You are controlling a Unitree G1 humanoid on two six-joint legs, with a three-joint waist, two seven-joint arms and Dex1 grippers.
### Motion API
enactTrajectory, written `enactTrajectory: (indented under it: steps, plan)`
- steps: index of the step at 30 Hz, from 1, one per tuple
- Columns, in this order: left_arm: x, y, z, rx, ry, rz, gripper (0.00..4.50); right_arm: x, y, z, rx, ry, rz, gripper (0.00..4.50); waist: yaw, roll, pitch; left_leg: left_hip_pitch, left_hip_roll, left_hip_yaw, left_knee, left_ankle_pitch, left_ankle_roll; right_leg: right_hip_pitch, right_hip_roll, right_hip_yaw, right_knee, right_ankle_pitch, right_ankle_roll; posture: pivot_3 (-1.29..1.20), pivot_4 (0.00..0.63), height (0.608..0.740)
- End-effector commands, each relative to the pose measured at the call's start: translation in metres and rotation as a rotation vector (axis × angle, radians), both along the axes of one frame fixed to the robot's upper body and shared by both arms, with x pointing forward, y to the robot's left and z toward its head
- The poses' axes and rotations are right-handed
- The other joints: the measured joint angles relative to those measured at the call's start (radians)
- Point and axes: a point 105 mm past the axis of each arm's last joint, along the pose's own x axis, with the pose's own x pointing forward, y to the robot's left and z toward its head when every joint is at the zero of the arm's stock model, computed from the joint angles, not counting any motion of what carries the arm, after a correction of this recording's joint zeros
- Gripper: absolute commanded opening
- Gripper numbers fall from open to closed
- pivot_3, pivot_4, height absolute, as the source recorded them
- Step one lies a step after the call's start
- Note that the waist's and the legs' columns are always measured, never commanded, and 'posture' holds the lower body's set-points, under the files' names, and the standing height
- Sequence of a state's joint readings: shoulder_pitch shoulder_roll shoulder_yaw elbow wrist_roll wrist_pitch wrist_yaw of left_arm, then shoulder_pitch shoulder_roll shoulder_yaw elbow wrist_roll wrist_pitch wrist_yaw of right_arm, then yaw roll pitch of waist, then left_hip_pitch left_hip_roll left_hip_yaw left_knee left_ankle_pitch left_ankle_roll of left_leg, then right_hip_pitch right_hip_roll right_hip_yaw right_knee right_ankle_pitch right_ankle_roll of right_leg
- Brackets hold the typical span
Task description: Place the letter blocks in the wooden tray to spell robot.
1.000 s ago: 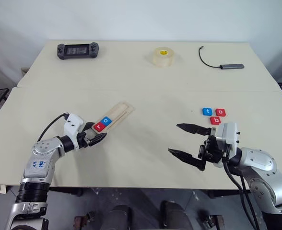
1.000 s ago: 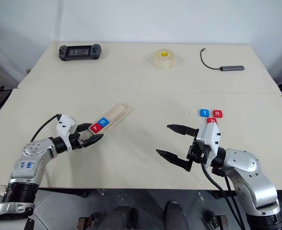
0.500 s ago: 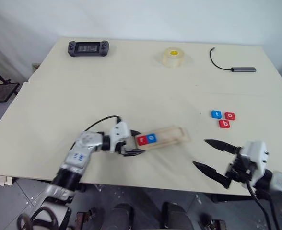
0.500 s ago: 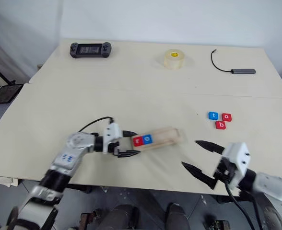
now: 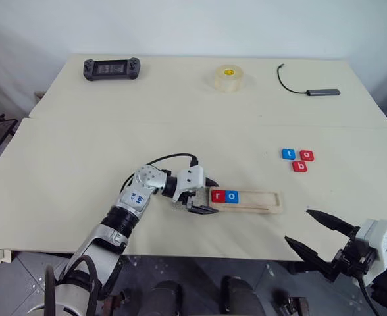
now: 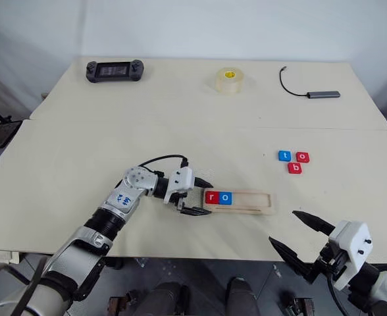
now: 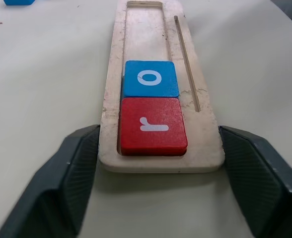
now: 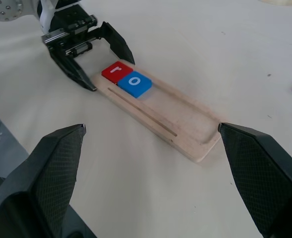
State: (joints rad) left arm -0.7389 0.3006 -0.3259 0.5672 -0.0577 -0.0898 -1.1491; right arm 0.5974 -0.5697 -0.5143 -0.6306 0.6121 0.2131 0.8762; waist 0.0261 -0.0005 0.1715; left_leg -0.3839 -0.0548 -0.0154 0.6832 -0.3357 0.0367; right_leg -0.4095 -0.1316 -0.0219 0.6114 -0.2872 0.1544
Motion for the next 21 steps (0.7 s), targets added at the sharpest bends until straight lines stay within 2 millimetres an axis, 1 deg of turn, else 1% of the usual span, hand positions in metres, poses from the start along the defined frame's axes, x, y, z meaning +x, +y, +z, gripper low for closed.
enactTrajectory:
  steps: [1, 2, 4, 6, 8, 10, 12, 14, 16, 19, 21]
  plan:
    - [0.001, 0.009, 0.011, -0.065, -0.009, 0.012, 4.48, -0.005, -0.005, 0.011, -0.014, -0.072, -0.067, 4.50, 0.000, 0.000, 0.000, 0.000, 0.000, 0.000, 0.000, 0.000, 0.000, 0.000, 0.000, 0.000, 0.000, 0.000, 0.000, 0.00, 0.150, 0.740]
    - [0.001, 0.011, 0.013, -0.087, -0.014, 0.014, 4.48, -0.006, -0.008, 0.011, -0.012, -0.077, -0.088, 4.50, 0.000, 0.000, 0.000, 0.000, 0.000, 0.000, 0.000, 0.000, 0.000, 0.000, 0.000, 0.000, 0.000, 0.000, 0.000, 0.00, 0.150, 0.740]
    - [0.000, 0.024, 0.020, -0.154, -0.017, 0.033, 4.48, -0.012, -0.022, 0.009, -0.020, -0.096, -0.177, 4.50, 0.000, 0.000, 0.000, 0.000, 0.000, 0.000, 0.000, 0.000, 0.000, 0.000, 0.000, 0.000, 0.000, 0.000, 0.000, 0.00, 0.150, 0.740]
    - [-0.004, 0.043, 0.024, -0.224, -0.008, 0.050, 4.48, -0.019, -0.041, 0.007, -0.029, -0.121, -0.291, 4.50, -0.001, 0.000, 0.000, 0.000, 0.000, -0.001, 0.000, 0.000, 0.000, 0.000, 0.000, 0.000, 0.000, 0.000, 0.000, 0.00, 0.150, 0.740]
    - [-0.010, 0.062, 0.027, -0.259, -0.015, 0.056, 4.48, -0.027, -0.056, 0.003, -0.035, -0.125, -0.377, 4.50, -0.004, 0.000, 0.000, 0.000, 0.001, -0.001, 0.000, 0.000, -0.001, -0.001, 0.000, 0.000, 0.000, 0.000, 0.000, 0.00, 0.150, 0.740]
    - [-0.011, 0.080, 0.027, -0.266, -0.039, 0.099, 4.48, -0.032, -0.066, -0.003, -0.012, -0.101, -0.440, 4.50, -0.004, 0.001, 0.000, 0.000, 0.001, -0.001, 0.000, 0.000, -0.001, 0.000, 0.000, 0.000, 0.000, 0.000, 0.000, 0.00, 0.150, 0.740]
    - [-0.014, 0.095, 0.029, -0.270, -0.041, 0.134, 4.48, -0.033, -0.074, -0.003, -0.007, -0.112, -0.477, 4.50, -0.004, 0.001, 0.000, 0.000, 0.001, -0.001, 0.000, 0.000, -0.001, 0.000, -0.001, 0.001, -0.001, 0.000, 0.000, 0.00, 0.150, 0.740]
    - [-0.015, 0.102, 0.035, -0.295, -0.059, 0.162, 4.48, -0.026, -0.078, -0.001, -0.001, -0.132, -0.487, 4.50, -0.004, 0.001, -0.001, 0.001, 0.001, -0.001, 0.000, 0.000, -0.001, 0.000, -0.002, 0.001, -0.002, 0.000, -0.001, 0.00, 0.150, 0.740]
    - [-0.016, 0.105, 0.042, -0.323, -0.094, 0.183, 4.48, -0.011, -0.078, 0.007, 0.009, -0.159, -0.482, 4.50, -0.003, 0.001, -0.001, 0.001, 0.001, -0.001, 0.000, 0.000, -0.001, 0.000, -0.002, 0.002, -0.002, 0.000, -0.001, 0.00, 0.150, 0.740]
    - [-0.021, 0.107, 0.042, -0.308, -0.093, 0.194, 4.48, 0.025, -0.083, 0.016, -0.016, -0.124, -0.536, 4.50, -0.006, 0.001, -0.001, 0.001, 0.001, 0.000, 0.000, 0.000, -0.001, 0.000, -0.002, 0.002, -0.002, 0.000, -0.001, 0.00, 0.150, 0.740]
    - [-0.026, 0.106, 0.041, -0.302, -0.102, 0.191, 4.48, 0.051, -0.082, 0.026, -0.031, -0.090, -0.540, 4.50, -0.009, 0.002, -0.001, 0.002, 0.001, 0.000, 0.000, 0.000, -0.001, -0.001, -0.002, 0.002, -0.001, 0.000, -0.001, 0.00, 0.150, 0.740]
